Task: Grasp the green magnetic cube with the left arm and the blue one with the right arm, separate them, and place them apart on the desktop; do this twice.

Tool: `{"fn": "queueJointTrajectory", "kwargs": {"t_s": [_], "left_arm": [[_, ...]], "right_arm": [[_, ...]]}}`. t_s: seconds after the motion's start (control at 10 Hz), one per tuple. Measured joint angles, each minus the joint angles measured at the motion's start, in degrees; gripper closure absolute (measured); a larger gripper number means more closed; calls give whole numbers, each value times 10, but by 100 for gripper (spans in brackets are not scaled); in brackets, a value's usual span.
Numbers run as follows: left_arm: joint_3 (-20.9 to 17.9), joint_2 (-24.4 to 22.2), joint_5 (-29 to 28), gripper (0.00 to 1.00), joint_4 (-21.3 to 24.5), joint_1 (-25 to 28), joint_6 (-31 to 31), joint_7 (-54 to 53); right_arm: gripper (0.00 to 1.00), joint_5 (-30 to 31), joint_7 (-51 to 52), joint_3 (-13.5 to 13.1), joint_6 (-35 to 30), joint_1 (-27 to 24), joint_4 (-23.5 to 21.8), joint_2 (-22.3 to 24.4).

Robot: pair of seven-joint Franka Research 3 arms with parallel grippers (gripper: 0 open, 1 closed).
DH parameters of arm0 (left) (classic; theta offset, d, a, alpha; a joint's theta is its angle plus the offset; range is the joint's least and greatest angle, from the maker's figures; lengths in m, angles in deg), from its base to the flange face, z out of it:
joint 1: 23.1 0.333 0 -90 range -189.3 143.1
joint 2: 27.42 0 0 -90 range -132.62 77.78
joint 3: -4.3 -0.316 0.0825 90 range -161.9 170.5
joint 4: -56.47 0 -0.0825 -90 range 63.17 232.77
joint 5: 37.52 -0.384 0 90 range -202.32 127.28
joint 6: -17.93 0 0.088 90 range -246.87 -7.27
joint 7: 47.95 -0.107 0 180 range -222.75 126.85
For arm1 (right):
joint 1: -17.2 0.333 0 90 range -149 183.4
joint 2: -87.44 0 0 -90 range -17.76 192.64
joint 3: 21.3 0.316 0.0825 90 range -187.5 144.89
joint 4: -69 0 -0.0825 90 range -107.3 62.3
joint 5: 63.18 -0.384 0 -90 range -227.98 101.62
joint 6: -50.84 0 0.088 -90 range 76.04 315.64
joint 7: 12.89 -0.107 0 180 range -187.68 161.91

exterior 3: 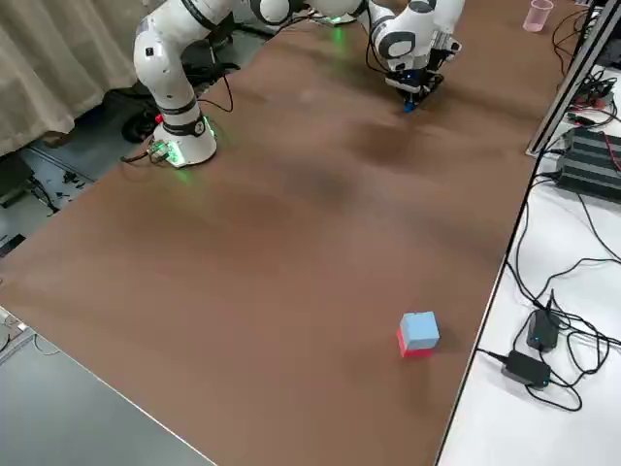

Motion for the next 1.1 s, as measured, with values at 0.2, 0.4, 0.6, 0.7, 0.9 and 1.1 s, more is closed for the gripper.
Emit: {"fn": "queueJointTrajectory", "kwargs": {"t_s": [0.2, 0.4, 0.6, 0.7, 0.9, 1.1], "left_arm": [[0, 1, 0, 56, 0, 0, 0, -1], [0, 2, 0, 64, -1, 0, 0, -1], [-1, 2, 0, 67, -3, 0, 0, -1], [-1, 2, 0, 68, -3, 0, 0, -1], [-1, 2, 0, 70, -4, 1, 0, -1], [-1, 2, 0, 75, -4, 1, 0, -2]], "right_arm": [[77, 0, 0, 0, 0, 0, 0, 0], [77, 0, 0, 0, 0, 0, 0, 0], [77, 0, 0, 0, 0, 0, 0, 0], [77, 0, 0, 0, 0, 0, 0, 0], [77, 0, 0, 0, 0, 0, 0, 0], [77, 0, 0, 0, 0, 0, 0, 0]]}}
